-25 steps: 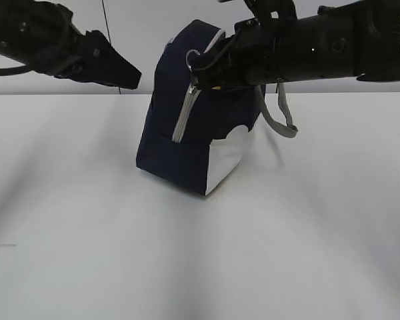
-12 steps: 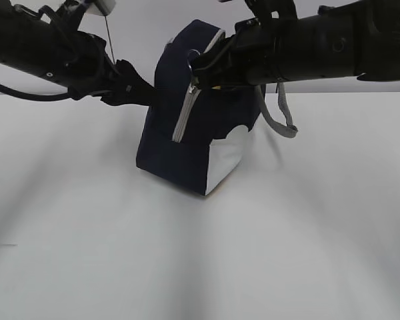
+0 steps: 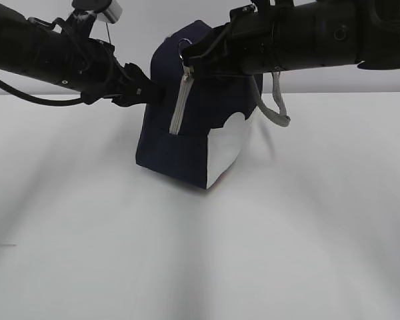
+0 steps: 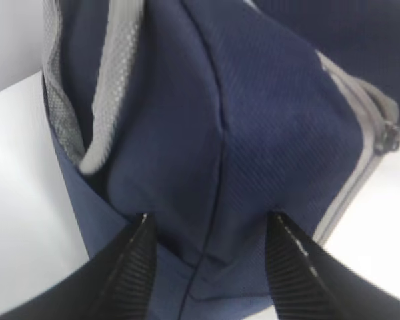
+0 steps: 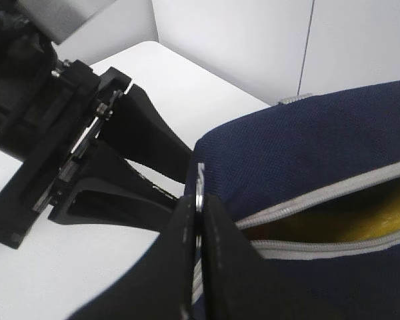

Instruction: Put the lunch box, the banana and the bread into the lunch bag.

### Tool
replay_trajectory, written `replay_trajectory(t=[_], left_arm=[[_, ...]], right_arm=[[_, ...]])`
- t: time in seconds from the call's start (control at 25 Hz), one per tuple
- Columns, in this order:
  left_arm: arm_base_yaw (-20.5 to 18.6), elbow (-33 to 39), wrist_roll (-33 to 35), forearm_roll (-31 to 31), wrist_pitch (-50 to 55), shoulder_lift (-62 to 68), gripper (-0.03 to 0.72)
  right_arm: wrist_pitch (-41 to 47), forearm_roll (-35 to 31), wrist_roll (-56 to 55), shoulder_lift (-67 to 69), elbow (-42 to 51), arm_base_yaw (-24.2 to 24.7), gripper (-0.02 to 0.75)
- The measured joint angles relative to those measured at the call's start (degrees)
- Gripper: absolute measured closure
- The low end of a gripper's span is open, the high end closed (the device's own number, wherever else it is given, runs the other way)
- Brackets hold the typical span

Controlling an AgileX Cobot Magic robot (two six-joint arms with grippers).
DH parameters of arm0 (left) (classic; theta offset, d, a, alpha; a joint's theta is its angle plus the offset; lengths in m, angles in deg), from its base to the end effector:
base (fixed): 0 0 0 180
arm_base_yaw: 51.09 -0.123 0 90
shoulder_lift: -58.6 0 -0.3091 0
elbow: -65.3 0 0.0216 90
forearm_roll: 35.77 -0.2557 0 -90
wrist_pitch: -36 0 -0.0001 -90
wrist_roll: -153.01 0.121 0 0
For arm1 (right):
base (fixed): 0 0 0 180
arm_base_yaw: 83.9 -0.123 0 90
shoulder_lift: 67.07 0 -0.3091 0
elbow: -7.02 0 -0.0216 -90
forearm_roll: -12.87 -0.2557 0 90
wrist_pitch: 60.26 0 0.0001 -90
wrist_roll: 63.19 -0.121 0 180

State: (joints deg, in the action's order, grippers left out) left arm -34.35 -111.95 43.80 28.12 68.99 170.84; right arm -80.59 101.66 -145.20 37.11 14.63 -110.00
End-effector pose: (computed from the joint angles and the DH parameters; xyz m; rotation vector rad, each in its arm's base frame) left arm 0.4019 -0.1828 0.2515 0.7968 2.1074 -0.6338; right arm 0.3649 0.2255 0.3065 -0.7782 1.8002 0.5679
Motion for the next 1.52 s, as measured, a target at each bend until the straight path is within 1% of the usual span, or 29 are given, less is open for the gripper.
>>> replay_trajectory(t=[0.08, 0.12, 0.16, 0.32, 0.4, 0.44, 0.48, 0.8, 1.08, 1.32, 1.52], left_arm=[[0.00, 0.00, 1.09, 1.29, -0.12, 0.00, 0.324], [0.00, 0.00, 1.37, 1.70, -0.12, 0.00, 0.345], [0.00, 0.00, 1.61, 1.84, -0.12, 0.00, 0.379], [0.43, 0.00, 1.89, 3.90, 0.19, 0.80, 0.566], [0.86, 0.00, 2.01, 4.61, 0.19, 1.50, 0.642], [1.14, 0.00, 2.01, 4.81, 0.19, 1.75, 0.672], [1.28, 0.00, 2.01, 4.81, 0.19, 1.78, 0.687], [1.51, 0.00, 2.01, 4.96, 1.62, 1.78, 0.699], [1.51, 0.00, 1.12, 4.42, 6.44, 1.78, 0.702], [1.51, 0.00, -2.25, 0.45, 11.07, 1.78, 0.702], [1.51, 0.00, -3.54, -0.80, 14.46, 1.78, 0.703]], right_arm=[[-0.17, 0.93, -1.07, 0.00, 0.00, 0.00, 0.732], [-0.28, 1.04, -1.16, 0.00, 0.00, 0.00, 0.732], [-0.31, 1.18, -1.29, 0.00, 0.00, 0.00, 0.732], [-0.44, 1.52, -1.48, 0.00, 0.00, 0.00, 0.732], [-0.44, 1.63, -1.64, 0.22, 0.00, 0.00, 0.732], [-0.54, 1.63, -1.64, 0.22, -0.04, 0.00, 0.732], [-0.54, 1.75, -1.64, 0.29, -0.14, 0.00, 0.732], [2.79, 1.84, -2.24, 0.43, -3.16, 0.00, 0.732], [5.83, 1.88, -3.79, 0.57, -4.85, 0.00, 0.732], [7.68, 1.97, -4.89, 0.57, -4.85, 0.00, 0.732], [7.82, 1.97, -4.99, 1.95, -5.72, 0.09, 0.732]])
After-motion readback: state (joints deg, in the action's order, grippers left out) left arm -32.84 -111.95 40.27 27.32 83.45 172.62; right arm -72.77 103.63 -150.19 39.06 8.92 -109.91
